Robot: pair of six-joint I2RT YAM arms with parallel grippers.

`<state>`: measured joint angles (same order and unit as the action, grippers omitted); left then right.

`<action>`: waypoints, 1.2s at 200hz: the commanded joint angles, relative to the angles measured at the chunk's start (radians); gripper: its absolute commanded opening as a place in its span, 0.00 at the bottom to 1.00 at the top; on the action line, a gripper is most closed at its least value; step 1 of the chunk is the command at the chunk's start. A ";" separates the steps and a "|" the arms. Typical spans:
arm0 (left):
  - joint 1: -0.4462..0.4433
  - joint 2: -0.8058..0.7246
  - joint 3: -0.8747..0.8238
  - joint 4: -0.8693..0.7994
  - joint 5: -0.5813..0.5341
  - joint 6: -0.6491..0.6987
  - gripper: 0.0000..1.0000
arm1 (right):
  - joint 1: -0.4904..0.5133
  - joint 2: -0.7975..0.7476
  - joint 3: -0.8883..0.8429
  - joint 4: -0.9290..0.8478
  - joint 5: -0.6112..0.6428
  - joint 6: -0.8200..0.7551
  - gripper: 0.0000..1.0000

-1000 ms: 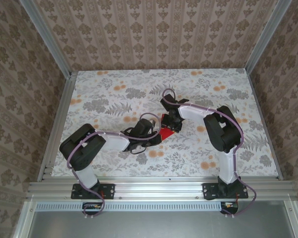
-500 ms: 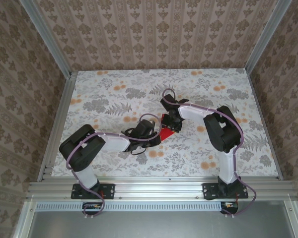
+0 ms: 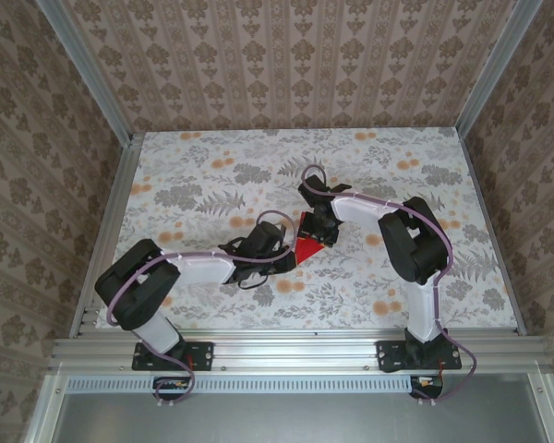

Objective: Fold a paper plane with a square sheet of paper (pick it up from the middle)
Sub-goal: Fourth fold the wing at the center of the table.

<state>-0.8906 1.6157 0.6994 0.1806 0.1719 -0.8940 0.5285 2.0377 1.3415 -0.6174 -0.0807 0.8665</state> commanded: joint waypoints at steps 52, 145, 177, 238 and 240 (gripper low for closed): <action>-0.007 0.099 0.060 0.052 0.052 -0.001 0.11 | -0.012 0.320 -0.143 -0.036 0.158 -0.010 0.56; -0.007 0.091 0.047 -0.051 -0.031 -0.023 0.10 | -0.013 0.313 -0.146 -0.039 0.162 -0.011 0.56; -0.007 0.055 0.035 -0.092 -0.061 -0.014 0.10 | -0.013 0.315 -0.143 -0.039 0.163 -0.015 0.56; 0.002 -0.040 0.022 -0.119 -0.072 0.007 0.10 | -0.013 0.310 -0.139 -0.042 0.162 -0.016 0.56; 0.002 -0.041 0.023 -0.115 -0.071 0.006 0.11 | -0.013 0.309 -0.139 -0.042 0.162 -0.017 0.56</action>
<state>-0.8951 1.6268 0.7269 0.0879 0.1181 -0.9043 0.5285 2.0377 1.3430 -0.6186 -0.0803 0.8665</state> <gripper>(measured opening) 0.104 0.562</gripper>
